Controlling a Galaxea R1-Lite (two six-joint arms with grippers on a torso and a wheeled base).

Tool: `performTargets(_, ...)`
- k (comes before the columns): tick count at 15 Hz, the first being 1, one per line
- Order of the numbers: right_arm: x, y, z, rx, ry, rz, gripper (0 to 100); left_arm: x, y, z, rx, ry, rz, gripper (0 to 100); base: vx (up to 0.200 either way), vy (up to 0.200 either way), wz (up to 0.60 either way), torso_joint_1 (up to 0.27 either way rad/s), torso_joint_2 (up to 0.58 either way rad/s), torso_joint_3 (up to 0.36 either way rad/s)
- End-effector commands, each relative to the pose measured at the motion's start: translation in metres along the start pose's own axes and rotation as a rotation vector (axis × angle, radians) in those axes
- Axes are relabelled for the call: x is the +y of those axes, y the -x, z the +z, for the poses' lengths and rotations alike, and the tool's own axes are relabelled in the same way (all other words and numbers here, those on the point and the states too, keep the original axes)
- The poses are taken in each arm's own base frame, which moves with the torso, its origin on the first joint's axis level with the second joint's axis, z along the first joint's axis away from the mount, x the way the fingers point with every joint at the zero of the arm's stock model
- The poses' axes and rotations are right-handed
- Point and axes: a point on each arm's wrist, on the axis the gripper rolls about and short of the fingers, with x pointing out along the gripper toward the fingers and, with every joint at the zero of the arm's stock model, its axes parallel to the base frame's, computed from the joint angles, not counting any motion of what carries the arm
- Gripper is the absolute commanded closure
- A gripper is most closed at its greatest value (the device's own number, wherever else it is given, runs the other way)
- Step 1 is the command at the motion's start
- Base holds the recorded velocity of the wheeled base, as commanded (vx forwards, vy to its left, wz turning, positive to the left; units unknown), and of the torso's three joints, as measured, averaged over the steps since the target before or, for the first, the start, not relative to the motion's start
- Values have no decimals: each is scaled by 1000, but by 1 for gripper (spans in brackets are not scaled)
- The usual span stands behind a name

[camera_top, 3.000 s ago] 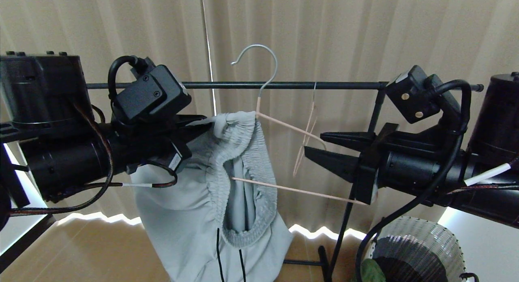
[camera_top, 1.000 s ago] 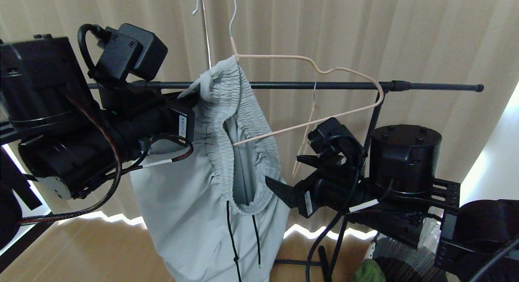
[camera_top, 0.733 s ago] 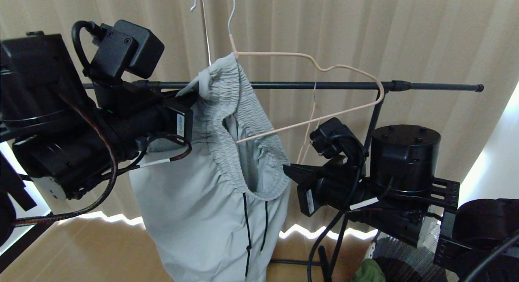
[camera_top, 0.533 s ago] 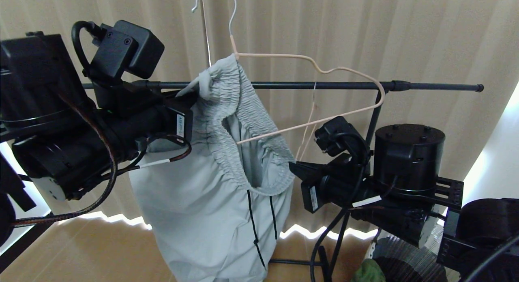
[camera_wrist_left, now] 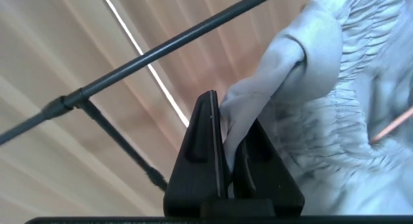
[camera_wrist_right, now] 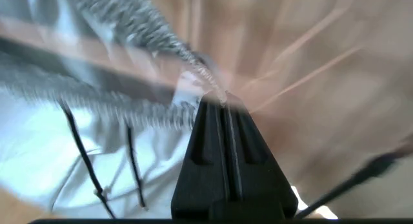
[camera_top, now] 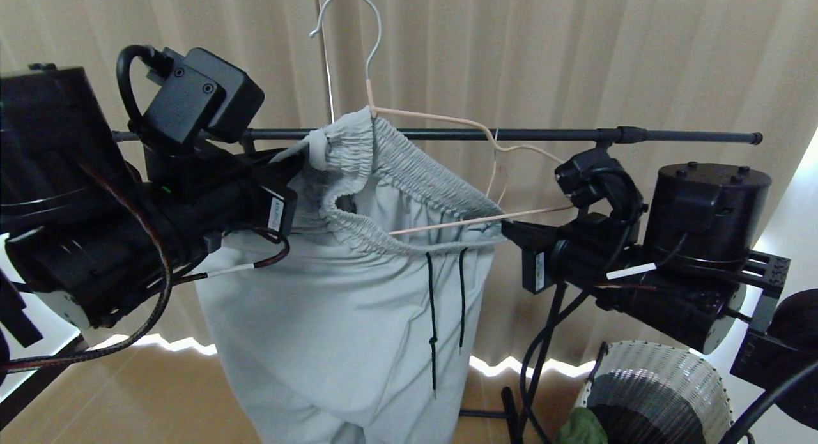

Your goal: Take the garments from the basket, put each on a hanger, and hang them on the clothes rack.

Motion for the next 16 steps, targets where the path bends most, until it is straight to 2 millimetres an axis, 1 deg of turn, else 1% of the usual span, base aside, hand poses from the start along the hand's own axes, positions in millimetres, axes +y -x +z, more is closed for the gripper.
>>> performTargets(1,-14,6,7,-28,-13,-44,100,3,4,-4,11,-40,10,100,0,0,0,0,0,0)
performTargets(5,-32,7,10,-40,-25,-98,100,3,10,-17,53,-107,8,100,0,0,0,0,0,0)
performTargets(7,-41,6,12,-46,-32,-130,100,11,11,-24,82,-156,37,100,0,0,0,0,0,0)
performTargets(8,-43,6,12,-45,-33,-136,100,14,11,-26,90,-171,47,100,0,0,0,0,0,0)
performTargets(9,-45,7,13,-48,-34,-140,100,20,12,-33,118,-210,67,100,0,0,0,0,0,0)
performTargets(13,-45,7,17,-62,-34,-141,100,21,14,-38,136,-219,72,100,0,0,0,0,0,0)
performTargets(15,-43,10,19,-71,-33,-129,100,18,14,-45,160,-227,59,100,0,0,0,0,0,0)
performTargets(16,-25,14,21,-79,-24,-65,100,13,14,-53,191,-235,37,100,0,0,0,0,0,0)
